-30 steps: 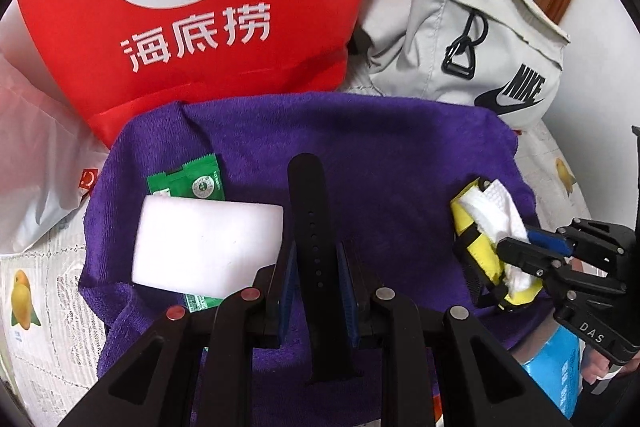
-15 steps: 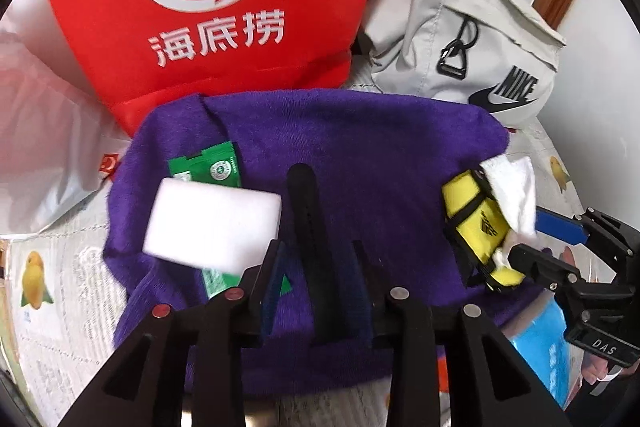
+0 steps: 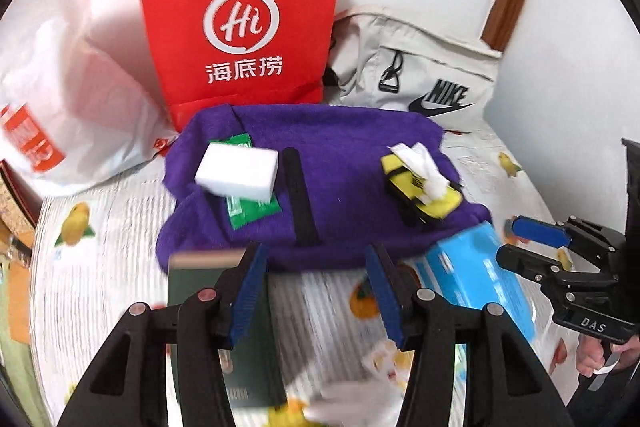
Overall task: Organize soft objects
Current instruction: 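Move both tools back toward the white gloves and clear plastic bag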
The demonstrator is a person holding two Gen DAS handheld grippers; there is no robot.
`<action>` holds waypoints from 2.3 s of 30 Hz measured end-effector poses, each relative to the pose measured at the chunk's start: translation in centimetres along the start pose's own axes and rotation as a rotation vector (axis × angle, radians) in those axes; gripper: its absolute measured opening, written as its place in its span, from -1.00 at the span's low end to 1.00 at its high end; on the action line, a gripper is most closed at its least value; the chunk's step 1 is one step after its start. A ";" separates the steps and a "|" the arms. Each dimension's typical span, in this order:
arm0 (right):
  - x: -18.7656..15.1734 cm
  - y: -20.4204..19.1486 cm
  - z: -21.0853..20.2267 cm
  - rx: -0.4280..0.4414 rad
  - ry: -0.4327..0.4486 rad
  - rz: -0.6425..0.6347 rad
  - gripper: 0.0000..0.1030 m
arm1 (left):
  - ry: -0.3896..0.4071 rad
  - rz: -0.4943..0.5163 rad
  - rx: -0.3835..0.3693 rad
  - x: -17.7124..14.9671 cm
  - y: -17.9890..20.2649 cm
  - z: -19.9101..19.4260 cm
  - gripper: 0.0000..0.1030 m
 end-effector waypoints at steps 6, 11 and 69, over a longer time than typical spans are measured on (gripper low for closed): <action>-4.4 -0.3 -2.7 -0.001 -0.014 0.015 -0.08 | -0.023 -0.061 -0.024 -4.5 0.2 -2.4 -0.03; -8.1 -0.3 -4.3 0.008 -0.018 0.045 -0.07 | -0.056 -0.086 -0.037 -8.1 1.1 -3.1 0.06; -18.0 -0.9 -3.8 0.027 -0.106 0.025 0.04 | -0.070 -0.163 -0.016 -18.3 5.9 -5.1 -0.78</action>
Point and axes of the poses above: each gripper's, at about its wrist camera, not at the fingertips, and z roughly the way its jaws point, y to its right, x to its top, the point moved 2 cm from there along z, roughly the way its jaws point, and after that the axes turned 13 degrees about z, right-handed, at the moved point
